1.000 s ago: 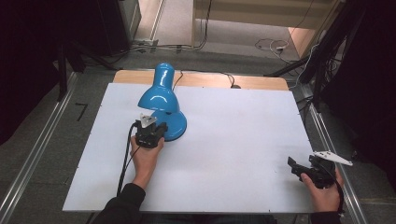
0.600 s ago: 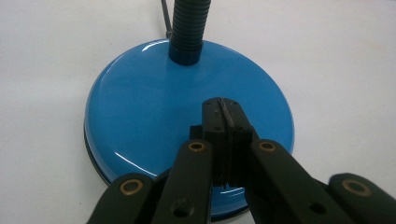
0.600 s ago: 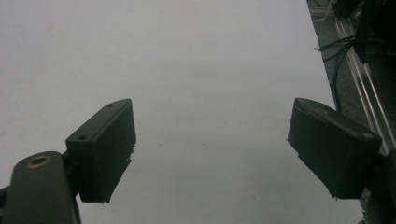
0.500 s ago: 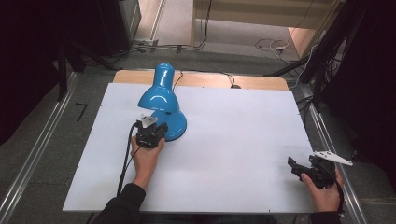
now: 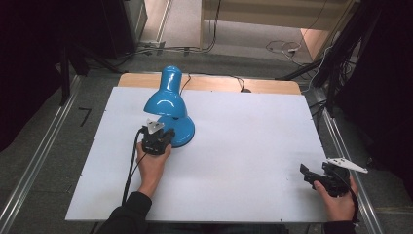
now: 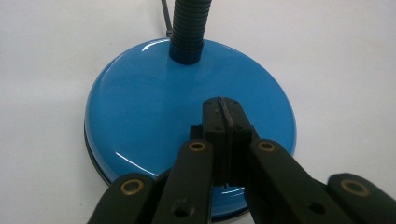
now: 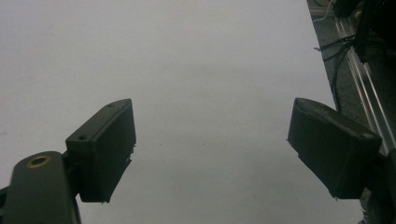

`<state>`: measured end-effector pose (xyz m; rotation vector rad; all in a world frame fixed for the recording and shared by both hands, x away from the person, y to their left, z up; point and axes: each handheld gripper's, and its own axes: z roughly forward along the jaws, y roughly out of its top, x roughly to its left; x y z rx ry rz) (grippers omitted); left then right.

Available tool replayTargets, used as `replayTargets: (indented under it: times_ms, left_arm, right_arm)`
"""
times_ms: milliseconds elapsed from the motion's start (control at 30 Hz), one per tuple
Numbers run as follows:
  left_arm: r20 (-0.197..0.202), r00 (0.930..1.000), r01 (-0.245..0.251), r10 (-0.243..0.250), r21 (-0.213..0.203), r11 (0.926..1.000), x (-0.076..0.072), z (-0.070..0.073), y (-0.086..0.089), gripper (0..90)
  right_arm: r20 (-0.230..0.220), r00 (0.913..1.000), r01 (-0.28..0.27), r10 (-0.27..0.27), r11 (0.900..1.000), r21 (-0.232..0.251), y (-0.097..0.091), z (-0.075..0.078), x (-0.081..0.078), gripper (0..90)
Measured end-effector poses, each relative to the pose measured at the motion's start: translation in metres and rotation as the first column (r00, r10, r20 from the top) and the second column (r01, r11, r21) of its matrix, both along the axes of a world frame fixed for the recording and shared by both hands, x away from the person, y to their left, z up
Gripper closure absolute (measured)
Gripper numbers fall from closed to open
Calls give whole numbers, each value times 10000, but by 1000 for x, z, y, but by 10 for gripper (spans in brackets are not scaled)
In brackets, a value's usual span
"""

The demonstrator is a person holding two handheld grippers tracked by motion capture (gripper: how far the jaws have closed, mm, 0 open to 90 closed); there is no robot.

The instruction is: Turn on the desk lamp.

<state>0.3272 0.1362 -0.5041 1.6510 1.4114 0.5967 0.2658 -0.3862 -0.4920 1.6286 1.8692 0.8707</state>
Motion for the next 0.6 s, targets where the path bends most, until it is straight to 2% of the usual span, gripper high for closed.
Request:
replayTargets:
  times_ms: [600]
  left_arm:
    - [72,10000,27,-28,190,9998,-1,-1,-1,900]
  right_arm:
    - [5,10000,-16,16,10000,-17,0,0,0,138]
